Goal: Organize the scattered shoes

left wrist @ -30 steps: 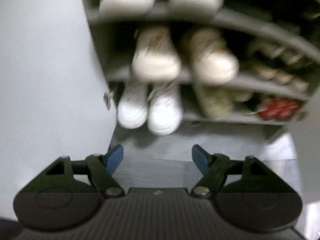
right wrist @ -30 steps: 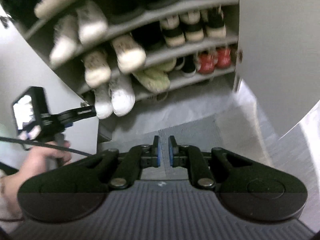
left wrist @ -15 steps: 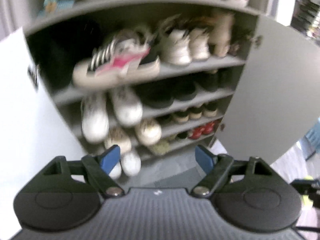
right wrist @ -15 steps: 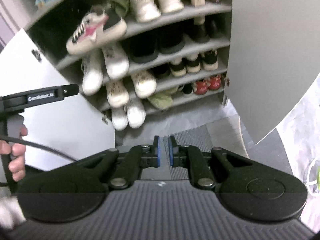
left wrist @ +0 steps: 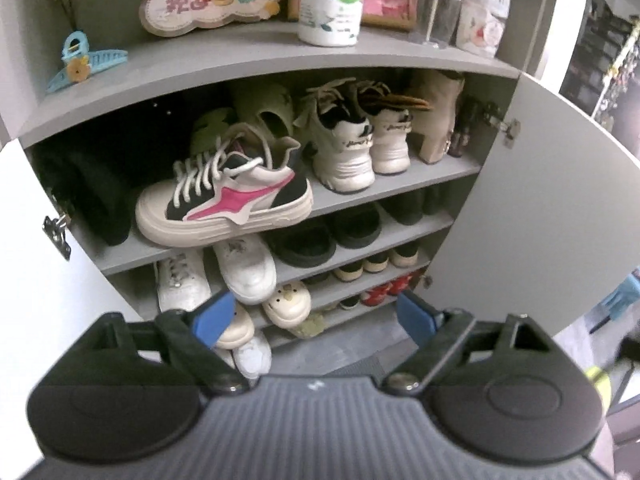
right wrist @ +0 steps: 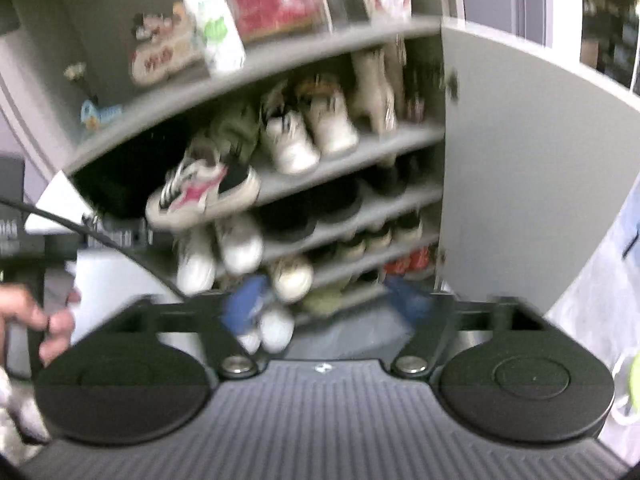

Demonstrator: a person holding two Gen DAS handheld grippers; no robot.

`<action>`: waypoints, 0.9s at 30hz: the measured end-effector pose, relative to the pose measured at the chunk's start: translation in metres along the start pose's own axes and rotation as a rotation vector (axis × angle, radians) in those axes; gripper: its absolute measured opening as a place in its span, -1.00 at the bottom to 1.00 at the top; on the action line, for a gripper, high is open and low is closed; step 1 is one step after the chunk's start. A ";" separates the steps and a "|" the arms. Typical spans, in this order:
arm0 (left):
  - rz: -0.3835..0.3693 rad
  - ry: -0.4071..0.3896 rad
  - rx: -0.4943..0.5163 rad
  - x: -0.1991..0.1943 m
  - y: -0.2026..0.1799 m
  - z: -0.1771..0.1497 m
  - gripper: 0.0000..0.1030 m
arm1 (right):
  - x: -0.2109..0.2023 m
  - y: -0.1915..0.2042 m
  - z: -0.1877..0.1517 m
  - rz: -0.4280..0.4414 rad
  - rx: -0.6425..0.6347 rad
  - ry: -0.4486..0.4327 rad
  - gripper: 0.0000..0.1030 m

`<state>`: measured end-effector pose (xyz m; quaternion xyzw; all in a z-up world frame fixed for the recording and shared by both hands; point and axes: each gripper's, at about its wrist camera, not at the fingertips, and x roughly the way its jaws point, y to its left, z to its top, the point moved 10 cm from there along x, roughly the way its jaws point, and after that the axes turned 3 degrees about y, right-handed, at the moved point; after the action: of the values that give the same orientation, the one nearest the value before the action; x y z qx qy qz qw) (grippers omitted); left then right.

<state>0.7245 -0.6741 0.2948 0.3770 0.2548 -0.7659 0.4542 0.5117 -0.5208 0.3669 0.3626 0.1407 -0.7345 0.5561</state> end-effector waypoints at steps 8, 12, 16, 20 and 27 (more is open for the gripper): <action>0.136 -0.025 -0.117 0.001 -0.013 0.037 0.75 | -0.020 -0.097 0.090 -0.059 -0.147 -0.095 0.82; 0.175 0.005 -0.145 0.002 -0.034 0.040 0.76 | -0.037 -0.166 0.126 -0.134 -0.197 -0.117 0.82; 0.185 0.067 -0.170 0.005 -0.061 0.033 0.76 | -0.036 -0.260 0.148 -0.162 -0.106 -0.068 0.82; 0.201 0.101 -0.186 -0.001 -0.085 0.020 0.76 | -0.011 -0.302 0.139 -0.165 -0.032 0.027 0.81; 0.273 0.067 -0.205 -0.022 -0.093 0.020 0.76 | 0.019 -0.326 0.131 0.030 0.144 0.128 0.16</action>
<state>0.6417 -0.6349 0.3290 0.3851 0.2928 -0.6542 0.5813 0.1610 -0.5024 0.3809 0.4498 0.1173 -0.7097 0.5294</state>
